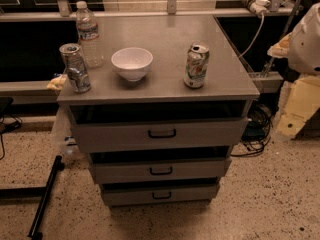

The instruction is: Open top drawer

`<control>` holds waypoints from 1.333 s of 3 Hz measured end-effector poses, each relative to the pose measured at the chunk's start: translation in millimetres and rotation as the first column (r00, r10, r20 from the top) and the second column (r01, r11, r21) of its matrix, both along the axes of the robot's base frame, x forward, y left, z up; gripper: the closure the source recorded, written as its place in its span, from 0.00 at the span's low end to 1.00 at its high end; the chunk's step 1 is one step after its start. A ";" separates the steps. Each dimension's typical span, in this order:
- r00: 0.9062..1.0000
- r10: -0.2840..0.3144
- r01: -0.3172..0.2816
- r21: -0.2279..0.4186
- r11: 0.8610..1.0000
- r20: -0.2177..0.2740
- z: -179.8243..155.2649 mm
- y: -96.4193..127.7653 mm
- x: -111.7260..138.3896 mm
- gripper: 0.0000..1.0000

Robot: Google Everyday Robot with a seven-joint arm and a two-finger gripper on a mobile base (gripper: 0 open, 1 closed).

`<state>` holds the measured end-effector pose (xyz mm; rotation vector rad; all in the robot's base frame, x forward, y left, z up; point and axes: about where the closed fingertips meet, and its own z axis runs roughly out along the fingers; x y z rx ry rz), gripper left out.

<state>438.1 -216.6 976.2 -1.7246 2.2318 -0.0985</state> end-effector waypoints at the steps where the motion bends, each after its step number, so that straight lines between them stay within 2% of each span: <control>1: 1.000 0.002 -0.002 0.005 1.000 0.014 -3.6 1.8 1.1 0.00; 2: 0.999 0.015 -0.016 0.027 1.000 0.035 -26.4 7.2 4.2 0.00; 4: 0.995 0.080 -0.085 0.068 0.994 0.064 -100.3 25.6 22.8 0.00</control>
Offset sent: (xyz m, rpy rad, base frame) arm 0.0139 0.0128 -0.0638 0.0590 -0.0588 0.0287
